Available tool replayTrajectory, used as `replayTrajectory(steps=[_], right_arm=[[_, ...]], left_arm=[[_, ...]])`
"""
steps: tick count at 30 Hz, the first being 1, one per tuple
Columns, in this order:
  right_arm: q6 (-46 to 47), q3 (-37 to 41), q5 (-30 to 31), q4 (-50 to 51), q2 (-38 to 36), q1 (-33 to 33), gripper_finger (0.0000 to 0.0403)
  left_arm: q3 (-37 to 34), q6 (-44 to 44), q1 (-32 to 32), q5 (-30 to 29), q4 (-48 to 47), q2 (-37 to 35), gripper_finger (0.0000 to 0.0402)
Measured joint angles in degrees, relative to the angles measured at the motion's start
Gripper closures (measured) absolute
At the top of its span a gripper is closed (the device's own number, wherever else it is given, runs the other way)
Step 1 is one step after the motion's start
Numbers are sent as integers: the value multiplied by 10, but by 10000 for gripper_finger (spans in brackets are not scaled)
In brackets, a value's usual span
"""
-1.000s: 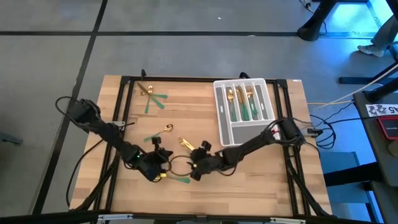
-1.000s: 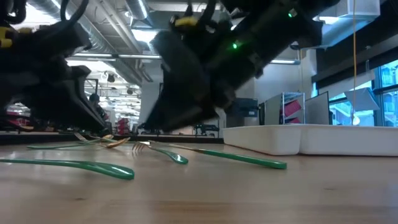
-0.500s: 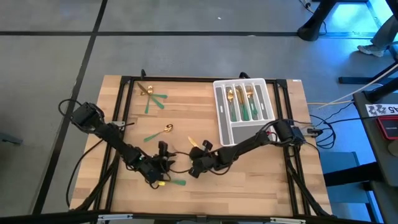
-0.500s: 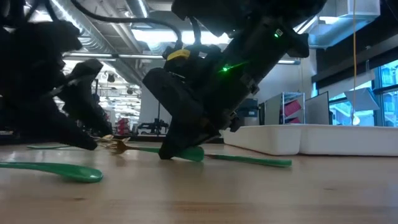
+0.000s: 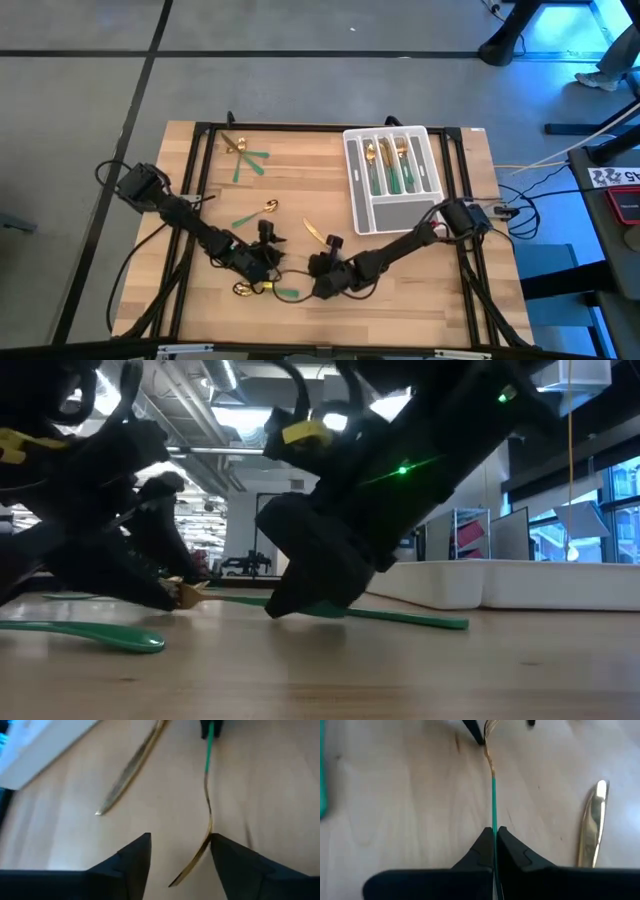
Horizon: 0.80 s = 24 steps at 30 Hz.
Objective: Sort silverware
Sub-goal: Put the green fork into the silverware tray
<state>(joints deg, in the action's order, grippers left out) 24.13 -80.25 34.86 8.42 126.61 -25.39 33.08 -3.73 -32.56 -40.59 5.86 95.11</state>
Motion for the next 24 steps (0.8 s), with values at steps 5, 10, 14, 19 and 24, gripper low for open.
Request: replayTrajectory(steps=[5,10,14,19,24], right_arm=[[-9,-4,16,-4,0,-3,395],[-23,-4,22,2,0,-2,395],[-25,-4,25,-2,-1,-1,372],[-24,-4,30,-2,-12,0,297],[-47,-5,-2,59,-63,-16,217]], left_arm=[[0,-6,18,51,-3,-1,274],[0,17,17,76,-4,-1,370],[0,32,11,80,-5,-1,388],[0,40,2,68,-6,0,398],[-1,81,-22,-5,-13,1,401]])
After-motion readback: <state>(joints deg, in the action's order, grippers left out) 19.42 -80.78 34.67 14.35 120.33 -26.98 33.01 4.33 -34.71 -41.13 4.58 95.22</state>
